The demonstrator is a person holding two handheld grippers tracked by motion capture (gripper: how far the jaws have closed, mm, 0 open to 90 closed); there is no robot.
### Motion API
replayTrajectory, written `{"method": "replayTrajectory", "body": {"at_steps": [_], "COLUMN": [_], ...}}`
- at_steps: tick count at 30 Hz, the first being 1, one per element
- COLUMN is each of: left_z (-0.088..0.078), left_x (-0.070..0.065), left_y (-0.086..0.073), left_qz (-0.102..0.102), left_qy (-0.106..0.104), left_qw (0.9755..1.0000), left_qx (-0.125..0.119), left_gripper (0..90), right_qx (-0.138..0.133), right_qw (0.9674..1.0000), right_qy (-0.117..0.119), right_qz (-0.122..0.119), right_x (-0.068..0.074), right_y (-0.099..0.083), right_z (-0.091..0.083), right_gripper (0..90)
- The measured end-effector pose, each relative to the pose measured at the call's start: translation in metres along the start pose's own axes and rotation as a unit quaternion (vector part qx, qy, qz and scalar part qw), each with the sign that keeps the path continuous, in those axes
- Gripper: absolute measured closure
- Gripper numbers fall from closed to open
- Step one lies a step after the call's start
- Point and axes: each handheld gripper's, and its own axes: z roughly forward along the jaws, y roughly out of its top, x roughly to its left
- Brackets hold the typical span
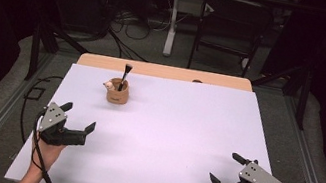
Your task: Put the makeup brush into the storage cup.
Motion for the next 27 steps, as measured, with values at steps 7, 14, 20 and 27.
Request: {"method": "replayTrajectory", "body": {"at_steps": [7, 14, 20, 27], "left_z": [-0.009, -0.015, -0.019, -0.02], "left_x": [-0.002, -0.005, -0.006, -0.008], "left_y": [-0.014, -0.03, -0.044, -0.06], "left_qz": [-0.007, -0.009, -0.012, -0.019], "left_qy": [-0.002, -0.003, -0.003, -0.009], "left_qw": [0.9999, 0.9996, 0.9992, 0.9989], "left_qx": [-0.013, -0.026, -0.038, -0.042], "left_gripper": [0.1, 0.1, 0.1, 0.0], "right_qx": [0.001, 0.002, 0.003, 0.003], "right_qw": [1.0, 1.0, 1.0, 1.0], "right_qy": [-0.001, -0.001, -0.001, 0.0], "right_qz": [-0.001, -0.002, -0.002, -0.002], "right_x": [0.0, 0.0, 0.0, 0.0], "right_y": [0.0, 0.0, 0.0, 0.0], "right_z": [0.0, 0.0, 0.001, 0.001], "right_gripper": [0.0, 0.0, 0.0, 0.0]}}
